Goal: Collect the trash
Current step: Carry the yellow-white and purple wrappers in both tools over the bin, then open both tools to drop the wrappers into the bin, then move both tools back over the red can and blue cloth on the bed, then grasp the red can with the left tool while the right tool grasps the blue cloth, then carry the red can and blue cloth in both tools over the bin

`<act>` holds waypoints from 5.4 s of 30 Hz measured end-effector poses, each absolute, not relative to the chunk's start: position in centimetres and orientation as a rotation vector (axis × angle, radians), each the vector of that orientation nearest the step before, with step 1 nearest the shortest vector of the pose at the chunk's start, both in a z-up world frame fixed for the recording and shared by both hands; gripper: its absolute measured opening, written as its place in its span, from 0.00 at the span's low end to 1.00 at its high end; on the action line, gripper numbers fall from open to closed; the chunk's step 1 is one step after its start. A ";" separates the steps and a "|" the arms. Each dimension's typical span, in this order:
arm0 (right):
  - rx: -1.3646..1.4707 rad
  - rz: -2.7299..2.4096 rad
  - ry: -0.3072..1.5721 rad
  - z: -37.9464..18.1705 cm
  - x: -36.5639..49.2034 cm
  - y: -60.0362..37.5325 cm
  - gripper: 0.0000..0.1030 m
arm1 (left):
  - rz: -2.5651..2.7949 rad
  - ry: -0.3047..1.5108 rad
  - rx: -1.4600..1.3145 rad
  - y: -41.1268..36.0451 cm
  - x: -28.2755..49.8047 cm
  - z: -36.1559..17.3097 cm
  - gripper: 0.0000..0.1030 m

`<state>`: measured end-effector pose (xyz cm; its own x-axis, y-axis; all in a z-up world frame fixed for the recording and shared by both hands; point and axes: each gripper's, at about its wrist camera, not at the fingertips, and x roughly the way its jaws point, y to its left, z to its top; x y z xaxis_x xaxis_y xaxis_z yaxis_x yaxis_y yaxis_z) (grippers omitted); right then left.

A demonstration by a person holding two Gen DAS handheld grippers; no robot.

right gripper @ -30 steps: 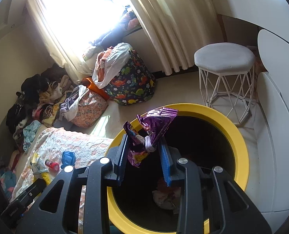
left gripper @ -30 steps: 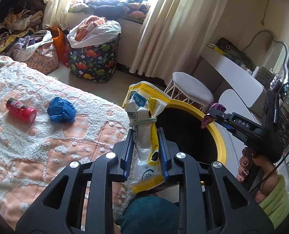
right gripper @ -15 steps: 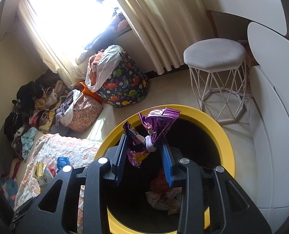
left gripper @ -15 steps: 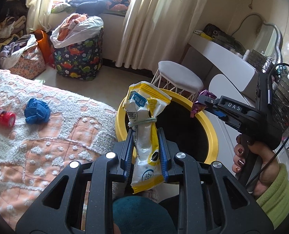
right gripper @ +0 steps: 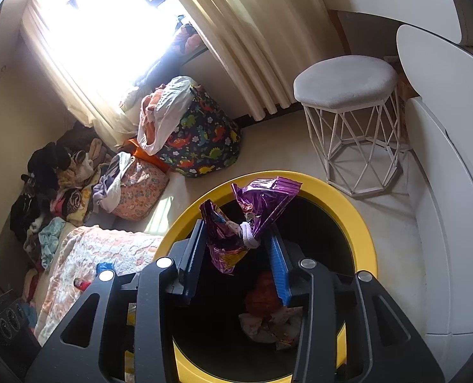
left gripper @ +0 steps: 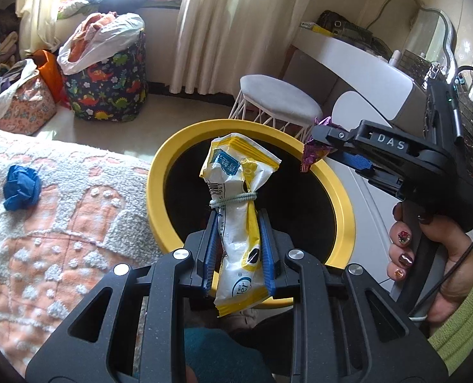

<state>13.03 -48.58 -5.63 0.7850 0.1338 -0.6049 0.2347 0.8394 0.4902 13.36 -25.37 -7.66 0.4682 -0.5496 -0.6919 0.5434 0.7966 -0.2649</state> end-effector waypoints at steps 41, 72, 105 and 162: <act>0.455 0.071 0.628 -3.7 13.8 -42.7 0.73 | -0.333 0.689 -0.048 -16.1 14.4 -6.0 0.89; 0.251 0.424 0.872 -8.0 22.8 -22.2 0.49 | -0.018 0.724 -0.488 3.4 17.2 -9.6 0.79; 0.240 0.447 0.810 -7.1 19.0 -23.6 0.05 | -0.020 0.838 -0.788 4.0 25.0 -14.3 0.32; 0.406 0.143 0.613 -1.7 12.3 -41.1 0.05 | -0.510 0.736 -0.397 -15.1 15.9 -3.7 0.21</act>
